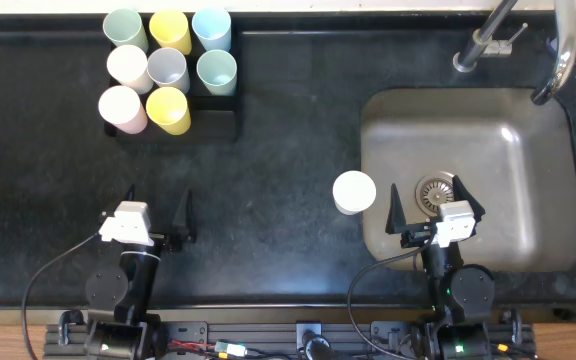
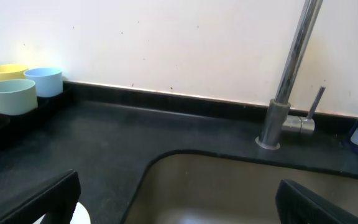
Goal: Store Cups
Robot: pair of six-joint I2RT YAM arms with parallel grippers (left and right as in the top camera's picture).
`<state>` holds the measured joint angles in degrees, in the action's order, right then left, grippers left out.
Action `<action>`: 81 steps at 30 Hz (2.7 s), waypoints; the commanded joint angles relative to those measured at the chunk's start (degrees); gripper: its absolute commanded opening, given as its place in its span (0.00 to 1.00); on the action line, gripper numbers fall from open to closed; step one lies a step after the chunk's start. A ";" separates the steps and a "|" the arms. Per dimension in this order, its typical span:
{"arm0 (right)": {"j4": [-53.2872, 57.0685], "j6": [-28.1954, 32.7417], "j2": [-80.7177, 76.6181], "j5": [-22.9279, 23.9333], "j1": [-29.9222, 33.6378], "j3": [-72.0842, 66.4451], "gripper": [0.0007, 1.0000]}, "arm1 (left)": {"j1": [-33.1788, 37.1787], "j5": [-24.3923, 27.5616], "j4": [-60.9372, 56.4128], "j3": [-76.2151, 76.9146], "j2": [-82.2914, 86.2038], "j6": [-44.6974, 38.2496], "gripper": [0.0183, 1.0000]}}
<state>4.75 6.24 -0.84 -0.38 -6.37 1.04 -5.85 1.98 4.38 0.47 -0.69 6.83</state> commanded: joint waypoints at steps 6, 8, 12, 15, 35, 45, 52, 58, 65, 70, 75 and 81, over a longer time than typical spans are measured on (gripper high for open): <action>-0.28 0.17 0.59 0.39 -0.02 -0.76 1.00 | 0.44 0.96 0.24 -0.02 0.52 -1.03 1.00; -0.28 0.17 0.59 0.37 -0.02 -0.76 1.00 | 0.44 0.96 0.26 -0.02 0.52 -1.03 1.00; -0.46 0.15 0.59 0.42 0.07 -0.76 1.00 | 0.44 0.94 0.26 -0.02 0.52 -1.03 1.00; 0.07 -3.87 0.07 -0.22 -0.07 0.74 1.00 | 0.44 0.96 0.26 -0.02 0.52 -1.03 1.00; 75.69 -5.31 -75.43 -12.81 0.02 76.37 1.00 | 0.44 0.96 0.26 -0.02 0.52 -1.03 1.00; 76.81 -3.69 -93.74 -9.55 -2.36 76.35 1.00 | 0.44 0.96 0.26 -0.02 0.52 -1.03 1.00; 72.52 -3.91 -98.29 -5.88 -3.26 76.35 0.87 | 0.44 0.94 0.26 -0.02 0.52 -1.03 1.00; 69.00 -3.91 -100.87 -5.53 -5.38 76.32 0.64 | 0.44 0.96 0.26 -0.02 0.52 -1.03 1.00; 66.18 -3.91 -101.81 -5.64 -7.78 76.32 0.04 | 0.44 0.96 0.26 -0.02 0.52 -1.03 1.00; 65.29 -3.82 -100.69 -8.52 -9.18 76.96 0.04 | 0.44 0.94 0.26 -0.02 0.52 -1.03 1.00; 68.91 -4.57 -97.35 -10.69 -11.54 87.01 0.04 | 0.44 0.94 0.26 -0.02 0.52 -1.03 1.00; 73.37 -9.38 -99.62 -9.99 -16.92 112.96 0.04 | 0.44 0.96 0.26 -0.02 0.52 -1.03 1.00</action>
<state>77.84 -0.12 -102.08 -9.61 -20.40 104.16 -5.85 2.02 4.38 0.47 -0.69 6.83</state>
